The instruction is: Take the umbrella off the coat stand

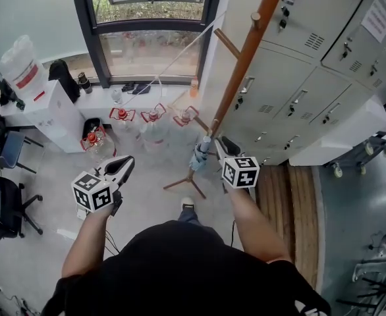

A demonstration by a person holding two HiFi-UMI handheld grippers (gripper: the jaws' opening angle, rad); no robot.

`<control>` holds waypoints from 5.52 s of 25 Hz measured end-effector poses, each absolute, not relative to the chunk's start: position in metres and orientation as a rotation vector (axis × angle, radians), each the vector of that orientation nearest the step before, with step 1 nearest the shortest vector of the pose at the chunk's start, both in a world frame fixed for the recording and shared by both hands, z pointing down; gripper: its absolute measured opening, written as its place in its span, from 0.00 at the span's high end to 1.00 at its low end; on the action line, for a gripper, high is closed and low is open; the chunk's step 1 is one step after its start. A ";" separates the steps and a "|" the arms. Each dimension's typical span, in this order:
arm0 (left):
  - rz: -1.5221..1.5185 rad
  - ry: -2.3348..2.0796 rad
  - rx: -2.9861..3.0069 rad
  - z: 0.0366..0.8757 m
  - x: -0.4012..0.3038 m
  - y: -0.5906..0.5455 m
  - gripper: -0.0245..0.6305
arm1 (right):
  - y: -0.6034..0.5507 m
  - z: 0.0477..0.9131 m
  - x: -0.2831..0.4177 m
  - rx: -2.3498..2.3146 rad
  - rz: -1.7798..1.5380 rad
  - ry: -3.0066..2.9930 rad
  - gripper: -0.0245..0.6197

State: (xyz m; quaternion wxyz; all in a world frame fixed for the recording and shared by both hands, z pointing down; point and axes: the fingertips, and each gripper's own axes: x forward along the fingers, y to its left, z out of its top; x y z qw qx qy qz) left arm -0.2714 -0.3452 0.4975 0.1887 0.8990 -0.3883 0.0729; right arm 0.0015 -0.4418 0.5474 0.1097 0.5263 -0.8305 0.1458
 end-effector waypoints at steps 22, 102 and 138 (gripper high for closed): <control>0.264 -1.105 2.444 0.531 -0.238 -0.393 0.93 | -0.510 0.577 0.003 1.466 0.451 -2.473 0.81; 0.255 -1.049 2.443 0.540 -0.229 -0.376 0.93 | -0.491 0.563 -0.003 1.381 0.400 -2.511 0.94; 0.198 -1.087 2.509 0.506 -0.276 -0.317 0.93 | -0.403 0.500 -0.011 1.475 0.312 -2.536 0.94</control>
